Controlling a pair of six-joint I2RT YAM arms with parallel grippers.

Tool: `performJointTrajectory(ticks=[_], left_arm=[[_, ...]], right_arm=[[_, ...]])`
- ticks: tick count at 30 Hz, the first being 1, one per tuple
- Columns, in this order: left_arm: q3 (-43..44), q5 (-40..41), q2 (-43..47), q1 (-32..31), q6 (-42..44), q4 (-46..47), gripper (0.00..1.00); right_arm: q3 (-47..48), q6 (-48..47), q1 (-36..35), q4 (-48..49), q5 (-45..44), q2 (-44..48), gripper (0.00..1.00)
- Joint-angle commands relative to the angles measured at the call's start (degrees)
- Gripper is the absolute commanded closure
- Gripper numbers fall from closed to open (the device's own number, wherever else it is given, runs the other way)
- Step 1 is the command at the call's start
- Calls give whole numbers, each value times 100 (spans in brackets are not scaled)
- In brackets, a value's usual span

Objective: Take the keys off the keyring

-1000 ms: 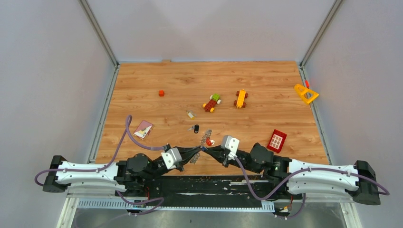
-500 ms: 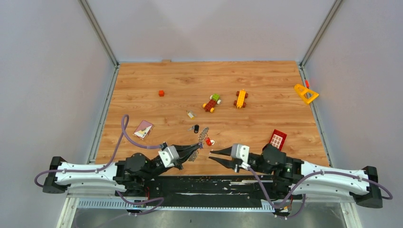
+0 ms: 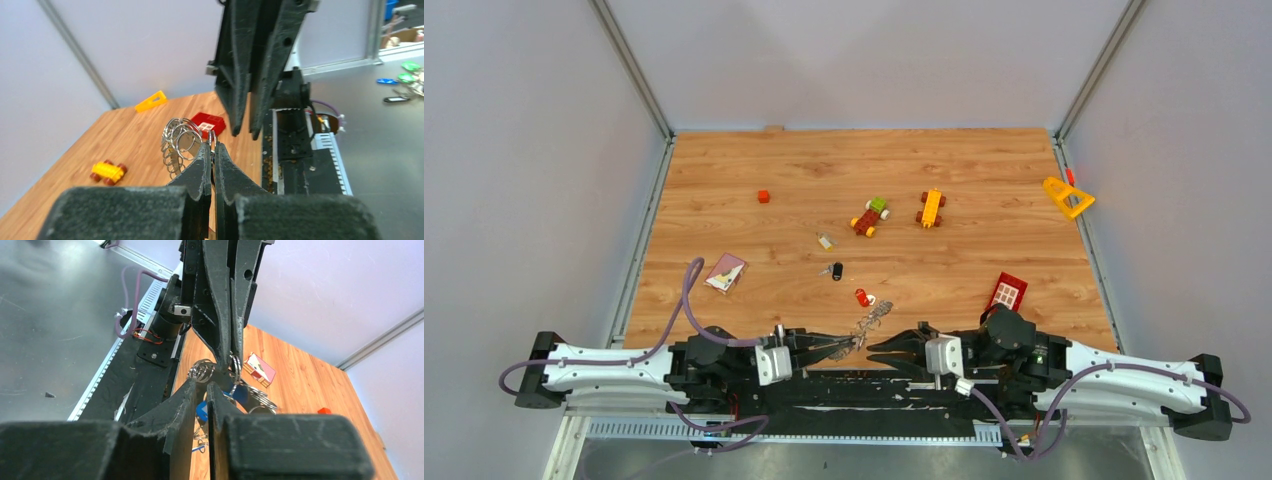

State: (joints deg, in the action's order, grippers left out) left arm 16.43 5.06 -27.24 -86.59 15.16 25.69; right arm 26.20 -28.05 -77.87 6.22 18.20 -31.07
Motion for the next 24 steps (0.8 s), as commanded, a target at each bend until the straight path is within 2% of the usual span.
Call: performJointTrajectory(ticks=[1, 9, 13, 24], left_arm=[[60, -991, -25, 10, 423, 625, 100], [192, -1344, -280, 10, 534, 583, 100], [255, -1391, -391, 10, 566, 551, 100], [247, -1270, -379, 10, 558, 489, 100]], right_arm=[[194, -321, -28, 77, 333, 30, 84], [158, -230, -35, 221, 83, 50, 81], [123, -171, -36, 340, 14, 63, 78], [39, -115, -36, 339, -188, 448, 78]])
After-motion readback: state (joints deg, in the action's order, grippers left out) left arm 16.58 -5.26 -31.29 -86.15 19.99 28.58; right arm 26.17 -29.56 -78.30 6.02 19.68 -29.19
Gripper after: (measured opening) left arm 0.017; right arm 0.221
